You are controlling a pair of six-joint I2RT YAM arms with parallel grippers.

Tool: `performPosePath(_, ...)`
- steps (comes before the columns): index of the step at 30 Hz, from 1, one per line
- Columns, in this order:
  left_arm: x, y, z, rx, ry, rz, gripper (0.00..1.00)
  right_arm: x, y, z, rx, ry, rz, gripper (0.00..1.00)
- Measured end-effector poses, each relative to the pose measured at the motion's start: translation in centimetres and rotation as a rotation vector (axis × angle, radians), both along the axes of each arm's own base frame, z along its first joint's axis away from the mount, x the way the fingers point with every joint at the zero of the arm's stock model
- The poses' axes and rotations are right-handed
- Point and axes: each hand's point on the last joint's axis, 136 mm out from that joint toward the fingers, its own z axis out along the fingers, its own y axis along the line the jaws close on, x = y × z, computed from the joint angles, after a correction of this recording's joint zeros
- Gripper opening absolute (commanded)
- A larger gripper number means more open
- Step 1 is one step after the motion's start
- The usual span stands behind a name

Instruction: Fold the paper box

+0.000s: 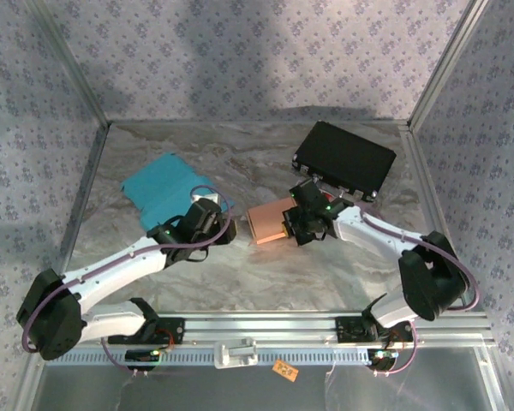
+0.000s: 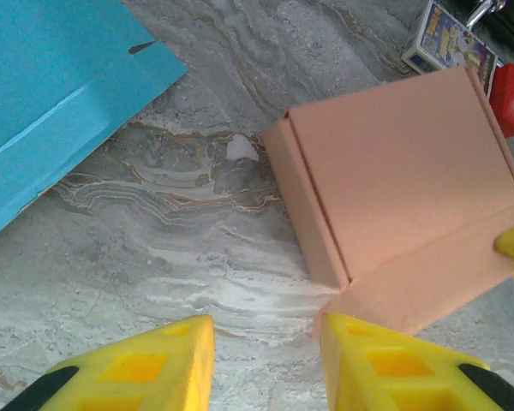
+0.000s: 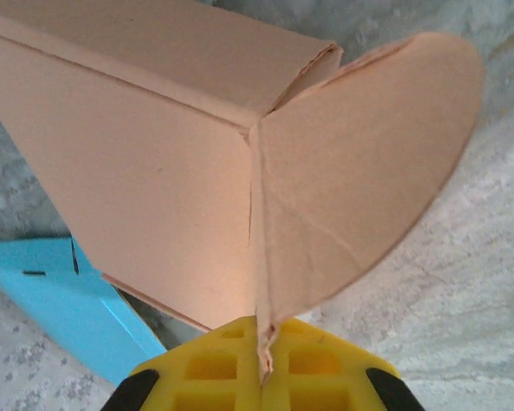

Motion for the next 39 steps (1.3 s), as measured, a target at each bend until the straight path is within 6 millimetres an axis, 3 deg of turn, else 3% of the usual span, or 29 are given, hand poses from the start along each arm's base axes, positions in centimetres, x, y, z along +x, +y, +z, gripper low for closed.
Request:
performPosePath(11,-0.8,-0.8,0.1,-0.08,0.088,-0.024,0.37,-3.3,-0.2,-1.1,-0.002,0.038,0.049,0.02)
performPosePath(14,-1.2,-0.9,0.0,-0.086,0.111,-0.038,0.37,-4.1,0.0,-1.3,0.004,0.056,0.066,0.34)
performPosePath(17,-1.8,-1.1,-0.3,-0.097,0.141,-0.047,0.37,-4.8,-0.3,-1.5,-0.004,0.082,0.081,0.52)
performPosePath(20,-2.0,-1.3,-0.7,-0.115,0.181,-0.044,0.37,-5.4,-1.5,-1.4,-0.032,0.099,0.1,0.61)
performPosePath(24,-2.1,-1.3,-1.8,-0.12,0.238,-0.019,0.38,-5.7,-3.7,0.4,-0.073,0.077,0.144,0.64)
performPosePath(27,-1.9,-1.3,-2.2,-0.131,0.271,0.008,0.4,-4.8,-4.9,3.8,-0.097,-0.016,0.204,0.64)
performPosePath(32,-0.4,-2.0,-2.1,-0.155,0.313,0.039,0.43,-0.6,-6.4,10.6,-0.14,-0.31,0.396,0.59)
performPosePath(36,0.4,-3.0,-2.9,-0.154,0.363,0.038,0.44,3.3,-6.4,10.1,-0.192,-0.373,0.617,0.58)
performPosePath(39,0.7,-3.3,-4.1,-0.133,0.418,0.057,0.44,5.8,-4.5,6.3,-0.199,-0.349,0.824,0.61)
